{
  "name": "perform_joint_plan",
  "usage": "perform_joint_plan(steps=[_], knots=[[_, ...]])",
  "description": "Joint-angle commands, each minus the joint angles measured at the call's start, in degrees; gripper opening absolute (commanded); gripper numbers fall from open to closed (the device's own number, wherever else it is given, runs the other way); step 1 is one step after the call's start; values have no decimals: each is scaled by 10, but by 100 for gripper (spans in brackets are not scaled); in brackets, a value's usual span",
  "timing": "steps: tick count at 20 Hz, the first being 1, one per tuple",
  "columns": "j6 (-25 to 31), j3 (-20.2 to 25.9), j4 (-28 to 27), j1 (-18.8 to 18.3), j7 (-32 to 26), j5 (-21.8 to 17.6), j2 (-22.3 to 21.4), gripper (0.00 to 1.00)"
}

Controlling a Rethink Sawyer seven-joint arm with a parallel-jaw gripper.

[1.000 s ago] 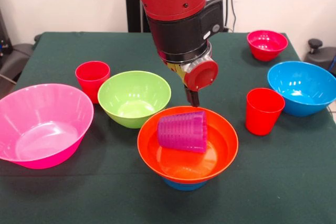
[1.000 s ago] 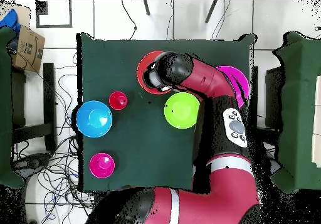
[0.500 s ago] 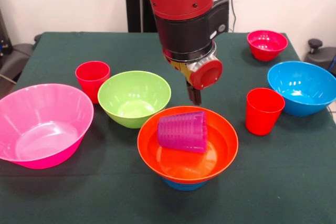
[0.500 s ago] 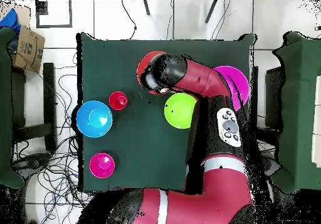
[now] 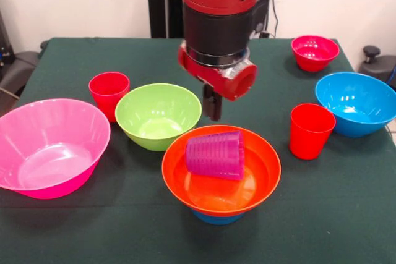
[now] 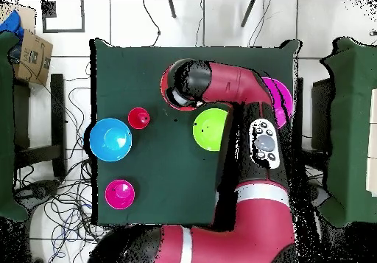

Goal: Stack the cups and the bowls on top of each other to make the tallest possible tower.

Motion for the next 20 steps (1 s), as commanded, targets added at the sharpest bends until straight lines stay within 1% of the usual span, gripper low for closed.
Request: perform_joint_plan(steps=[1, 4, 6, 10, 12, 15, 20], knots=[[-23, 100, 55, -63, -336, -97, -32, 0], [-36, 147, 95, -110, -408, -112, -50, 0], [-35, 169, 110, -136, -451, -122, -57, 0], [-43, 215, 151, -182, -524, -130, -74, 0], [-41, 235, 169, -197, -550, -130, -84, 0], [-50, 261, 198, -218, -567, -126, -93, 0], [-52, 283, 219, -231, -593, -141, -105, 0]])
